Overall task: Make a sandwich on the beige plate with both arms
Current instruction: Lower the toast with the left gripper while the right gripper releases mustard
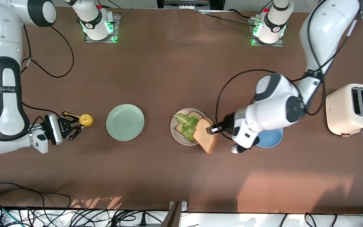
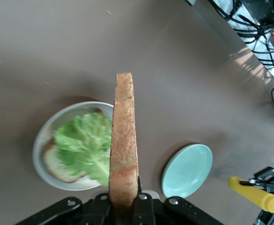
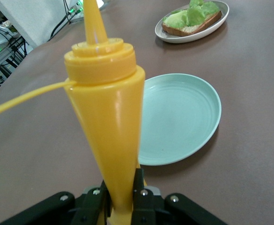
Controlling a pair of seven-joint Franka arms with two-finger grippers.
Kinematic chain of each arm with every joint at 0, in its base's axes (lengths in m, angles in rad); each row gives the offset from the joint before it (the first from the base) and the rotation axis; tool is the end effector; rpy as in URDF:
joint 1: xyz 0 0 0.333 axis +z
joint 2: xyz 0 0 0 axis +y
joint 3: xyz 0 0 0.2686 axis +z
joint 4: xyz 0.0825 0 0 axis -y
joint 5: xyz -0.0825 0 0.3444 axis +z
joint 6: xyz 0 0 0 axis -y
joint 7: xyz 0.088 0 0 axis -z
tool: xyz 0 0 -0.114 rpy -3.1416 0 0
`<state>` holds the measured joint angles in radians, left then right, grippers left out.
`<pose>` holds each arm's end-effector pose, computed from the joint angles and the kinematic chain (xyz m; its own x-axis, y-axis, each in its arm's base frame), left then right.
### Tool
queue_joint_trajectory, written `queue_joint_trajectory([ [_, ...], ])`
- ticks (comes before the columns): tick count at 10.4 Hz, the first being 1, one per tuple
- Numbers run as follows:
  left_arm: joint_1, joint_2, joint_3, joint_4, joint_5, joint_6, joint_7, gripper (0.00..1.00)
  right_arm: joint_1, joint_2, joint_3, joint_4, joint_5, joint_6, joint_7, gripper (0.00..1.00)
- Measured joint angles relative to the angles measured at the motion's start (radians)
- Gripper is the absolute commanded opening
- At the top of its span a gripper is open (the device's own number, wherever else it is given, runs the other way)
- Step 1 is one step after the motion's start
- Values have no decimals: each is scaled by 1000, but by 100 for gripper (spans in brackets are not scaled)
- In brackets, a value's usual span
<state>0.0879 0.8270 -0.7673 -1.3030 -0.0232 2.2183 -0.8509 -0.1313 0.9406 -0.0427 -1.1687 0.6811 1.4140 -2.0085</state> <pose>0.6152 -0.3205 0.3467 0.9011 0.3459 -0.2616 0.4332 -0.7471 0.5042 0.6168 -0.0215 0.1967 0.0667 0.6854 0.7251 0.9017 0.2697 -0.3379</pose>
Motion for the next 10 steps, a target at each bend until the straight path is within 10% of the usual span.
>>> queue_joint_trajectory([
  [10, -143, 108, 76, -24, 0, 153, -7, 0, -13, 132, -18, 18, 91, -4, -178, 15],
])
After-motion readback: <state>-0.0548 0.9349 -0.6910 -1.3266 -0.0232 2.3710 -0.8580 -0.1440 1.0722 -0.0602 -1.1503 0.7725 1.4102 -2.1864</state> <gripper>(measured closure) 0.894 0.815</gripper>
